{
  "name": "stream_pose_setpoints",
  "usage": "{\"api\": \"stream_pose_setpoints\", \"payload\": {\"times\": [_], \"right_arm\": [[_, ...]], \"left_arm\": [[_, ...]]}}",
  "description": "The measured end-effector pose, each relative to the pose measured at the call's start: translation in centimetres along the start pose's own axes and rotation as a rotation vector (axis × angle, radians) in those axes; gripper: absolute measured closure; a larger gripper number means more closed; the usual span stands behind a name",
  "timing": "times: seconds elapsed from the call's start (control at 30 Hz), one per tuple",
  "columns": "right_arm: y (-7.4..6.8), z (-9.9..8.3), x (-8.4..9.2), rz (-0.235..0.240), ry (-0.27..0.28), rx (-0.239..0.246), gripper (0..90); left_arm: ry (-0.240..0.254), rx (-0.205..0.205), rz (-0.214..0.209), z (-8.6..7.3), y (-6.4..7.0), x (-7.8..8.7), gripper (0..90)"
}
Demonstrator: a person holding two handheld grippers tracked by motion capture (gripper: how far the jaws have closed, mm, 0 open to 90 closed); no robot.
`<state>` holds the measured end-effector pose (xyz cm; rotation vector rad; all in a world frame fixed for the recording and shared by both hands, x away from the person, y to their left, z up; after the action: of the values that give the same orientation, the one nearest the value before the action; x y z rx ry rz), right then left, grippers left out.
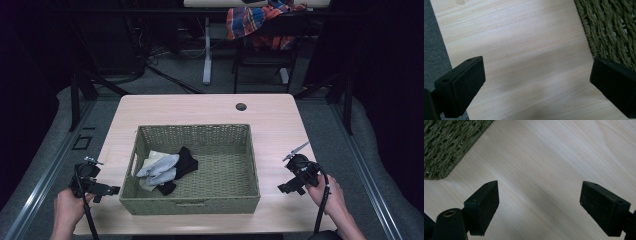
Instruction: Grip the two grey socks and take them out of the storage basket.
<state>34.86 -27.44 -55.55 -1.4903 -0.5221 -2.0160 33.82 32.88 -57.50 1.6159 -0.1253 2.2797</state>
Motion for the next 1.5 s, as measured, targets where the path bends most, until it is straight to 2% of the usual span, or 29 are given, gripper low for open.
{"api": "stream_pose_setpoints", "payload": {"times": [0.13,0.17,0.2,0.37,0.47,0.57,0.63,0.67,0.77,0.87,0.9,1.0,1.13,1.17,1.37,1.4,1.43,1.47,1.5], "right_arm": [[0.0,0.0,0.0,0.007,-0.008,0.005,15.6],[-0.2,0.0,-0.2,0.008,0.006,-0.01,15.6],[-0.1,-0.1,-0.1,0.005,-0.007,-0.001,15.7],[-0.2,0.0,-0.2,0.011,0.007,-0.01,15.7],[-0.2,0.0,-0.1,0.006,-0.011,0.007,15.6],[-0.2,0.0,0.0,0.005,-0.007,0.005,15.7],[-0.4,0.0,-0.1,0.01,0.011,-0.003,15.5],[-0.2,0.0,0.0,0.007,-0.006,0.01,15.6],[-0.1,-0.1,0.0,0.005,-0.012,0.008,15.8],[-0.2,0.0,-0.1,0.002,0.006,0.0,15.5],[-0.2,0.0,0.0,0.004,-0.011,0.013,15.6],[-0.2,0.0,0.1,-0.011,-0.016,0.021,15.5],[-0.3,0.0,-0.1,0.005,0.004,0.0,15.7],[-0.2,-0.1,-0.1,-0.006,-0.001,0.003,15.7],[-0.4,0.0,0.1,-0.006,-0.009,0.015,15.6],[-0.7,0.0,-0.3,-0.003,0.052,-0.032,15.8],[-0.6,0.0,-0.2,-0.005,0.049,-0.028,15.7],[-0.4,-0.1,0.1,-0.005,0.003,0.012,15.7],[-0.4,-0.1,0.1,-0.005,0.003,0.012,15.7]], "left_arm": [[0.008,0.0,0.003,0.1,0.2,0.0,1.3],[0.004,0.009,0.005,0.1,0.2,0.0,2.5],[0.004,0.013,0.01,0.2,0.3,-0.1,3.9],[-0.007,0.029,0.036,0.1,0.3,0.0,11.5],[0.004,0.039,0.03,0.0,0.1,0.3,7.6],[0.005,0.04,0.031,0.0,0.1,0.5,1.7],[0.005,0.033,0.042,0.0,0.0,0.6,0.3],[0.004,0.034,0.044,0.1,0.0,0.7,0.3],[0.008,0.021,0.052,0.2,-0.2,1.0,0.3],[0.029,0.01,0.092,0.5,-0.8,1.9,0.3],[0.047,0.014,0.086,0.6,-0.9,2.5,0.2],[0.06,0.013,0.097,0.7,-1.0,3.2,0.1],[0.07,0.007,0.095,1.1,-0.9,3.8,0.1],[0.076,0.008,0.096,1.3,-0.7,4.0,0.1],[0.117,-0.018,0.09,2.7,0.5,5.8,0.0],[0.119,-0.026,0.091,2.9,0.6,6.1,0.0],[0.13,-0.029,0.089,3.2,0.9,6.5,0.0],[0.145,-0.042,0.088,3.7,1.5,7.2,0.0],[0.145,-0.042,0.088,3.7,1.5,7.2,0.0]]}}
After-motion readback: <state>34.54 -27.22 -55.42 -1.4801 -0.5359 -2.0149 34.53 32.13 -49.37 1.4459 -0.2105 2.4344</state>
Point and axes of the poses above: each handheld gripper's, and its own axes: x roughly backward along the jaws, z roughly out of its top, y roughly to its right, the point moved 5 cm from there along -x, roughly forward along the jaws, and after that the axes turned 1 degree about x, right-handed, at the moved point
